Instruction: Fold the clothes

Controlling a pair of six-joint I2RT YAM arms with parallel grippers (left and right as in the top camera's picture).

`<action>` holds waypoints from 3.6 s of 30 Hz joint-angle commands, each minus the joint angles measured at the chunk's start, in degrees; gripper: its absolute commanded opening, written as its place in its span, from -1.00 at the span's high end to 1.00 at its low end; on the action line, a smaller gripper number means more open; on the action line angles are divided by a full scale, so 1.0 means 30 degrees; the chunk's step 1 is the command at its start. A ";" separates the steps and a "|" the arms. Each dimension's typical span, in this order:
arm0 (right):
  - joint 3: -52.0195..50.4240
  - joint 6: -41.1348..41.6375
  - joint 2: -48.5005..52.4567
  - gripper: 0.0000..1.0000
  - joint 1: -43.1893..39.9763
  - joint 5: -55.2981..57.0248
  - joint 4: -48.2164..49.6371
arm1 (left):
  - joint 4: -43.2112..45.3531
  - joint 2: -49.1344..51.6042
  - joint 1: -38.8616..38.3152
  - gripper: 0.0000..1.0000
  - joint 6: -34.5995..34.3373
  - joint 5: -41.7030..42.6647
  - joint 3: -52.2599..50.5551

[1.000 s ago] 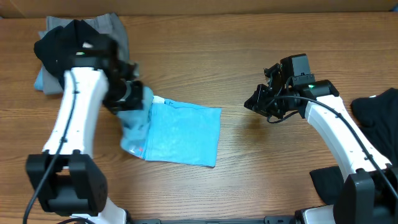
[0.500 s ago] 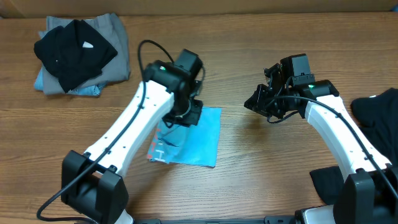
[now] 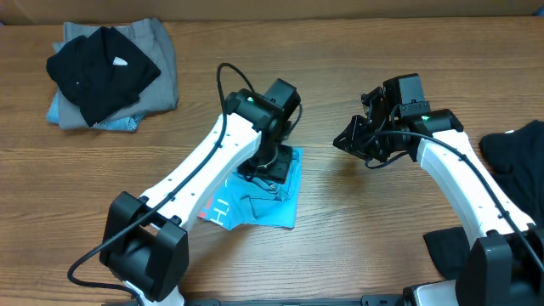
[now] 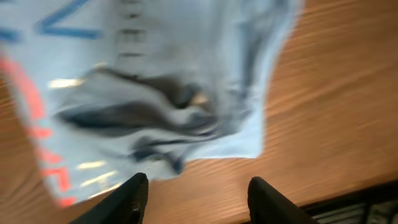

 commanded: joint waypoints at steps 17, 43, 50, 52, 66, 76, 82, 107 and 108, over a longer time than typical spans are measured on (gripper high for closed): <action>0.0393 -0.1086 -0.0510 0.65 -0.0109 -0.0146 -0.0838 | 0.3512 0.0925 0.3242 0.88 0.3242 -0.4517 -0.3155; 0.0393 -0.1078 -0.0510 0.59 -0.0102 -0.0146 -0.0962 | 0.2149 0.0335 -0.0029 0.92 0.4605 0.3650 -0.3803; 0.0393 -0.1071 -0.0510 0.60 -0.0102 -0.0146 -0.0962 | 0.2266 -0.0933 0.2652 0.92 0.3359 -0.2820 -0.2535; 0.0393 -0.1071 -0.0510 0.59 -0.0102 -0.0146 -0.0954 | 0.2936 -0.0823 0.3279 0.91 0.3373 -0.2827 -0.2863; 0.0393 -0.1064 -0.0510 0.59 -0.0102 -0.0146 -0.0670 | 0.5136 -0.0678 -0.0597 0.92 0.6222 0.8524 -0.7606; 0.0393 -0.1071 -0.0510 0.58 -0.0102 -0.0146 -0.0969 | 0.1625 -0.0816 0.0539 0.92 0.5515 0.3956 -0.3300; 0.0393 -0.1064 -0.0510 0.59 -0.0102 -0.0146 -0.0911 | 0.3490 -0.0816 0.3432 0.91 0.3949 0.0561 -0.1938; 0.0379 -0.1064 -0.0510 0.58 -0.0102 -0.0146 -0.1035 | 1.3850 0.4386 0.1195 0.92 0.0867 0.9996 -0.3745; 0.0379 -0.1064 -0.0510 0.58 -0.0102 -0.0138 -0.1020 | 1.3661 0.4386 0.0954 0.92 0.0889 0.9916 -0.3359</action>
